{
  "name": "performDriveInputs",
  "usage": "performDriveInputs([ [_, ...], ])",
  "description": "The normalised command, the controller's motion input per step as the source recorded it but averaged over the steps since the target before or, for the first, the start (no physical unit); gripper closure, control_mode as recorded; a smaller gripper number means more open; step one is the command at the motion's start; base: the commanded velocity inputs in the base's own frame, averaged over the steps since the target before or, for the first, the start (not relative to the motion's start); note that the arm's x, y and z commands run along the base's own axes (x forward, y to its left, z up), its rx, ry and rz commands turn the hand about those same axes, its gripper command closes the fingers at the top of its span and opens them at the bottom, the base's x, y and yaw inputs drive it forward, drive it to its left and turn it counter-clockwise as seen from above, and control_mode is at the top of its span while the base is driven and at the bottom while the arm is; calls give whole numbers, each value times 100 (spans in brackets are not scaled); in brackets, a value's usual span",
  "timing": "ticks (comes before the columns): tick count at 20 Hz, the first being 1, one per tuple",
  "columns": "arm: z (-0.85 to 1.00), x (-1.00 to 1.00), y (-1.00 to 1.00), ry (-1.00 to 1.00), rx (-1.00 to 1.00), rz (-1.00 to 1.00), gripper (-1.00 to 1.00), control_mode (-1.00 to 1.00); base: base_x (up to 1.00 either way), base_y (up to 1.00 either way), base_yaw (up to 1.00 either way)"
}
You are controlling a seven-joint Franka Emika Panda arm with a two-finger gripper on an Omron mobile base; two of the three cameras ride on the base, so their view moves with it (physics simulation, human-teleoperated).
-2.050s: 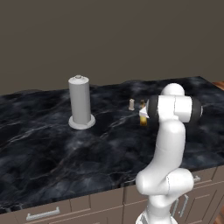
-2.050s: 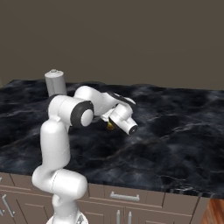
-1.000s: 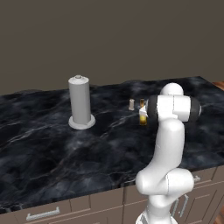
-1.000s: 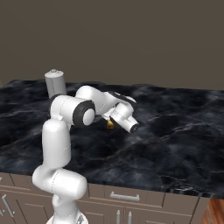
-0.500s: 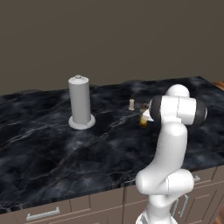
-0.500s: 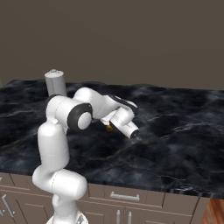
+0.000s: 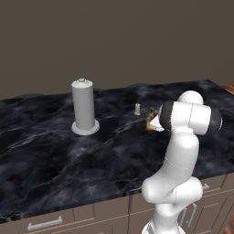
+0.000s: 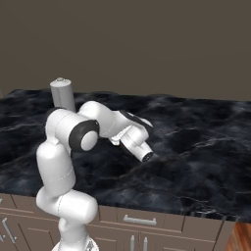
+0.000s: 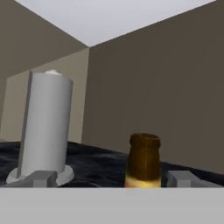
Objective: Open the cabinet directly in front. Then move the beer and the mug to the dining counter with the candle on it.
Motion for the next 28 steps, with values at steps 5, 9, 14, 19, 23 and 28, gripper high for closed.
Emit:
performDriveInputs([
  [5,36,-5,14,-3,0,0,-100,-100,0,0,0],
  [9,63,-27,2,-2,0,0,-100,-100,0,0,0],
  [14,81,-37,0,0,0,0,-100,-100,0,0,0],
  [19,87,-48,0,0,0,0,-100,-100,0,0,0],
  [23,95,-49,0,0,0,0,-100,-100,0,0,0],
  [28,84,-60,0,0,0,0,-100,-100,0,0,0],
])
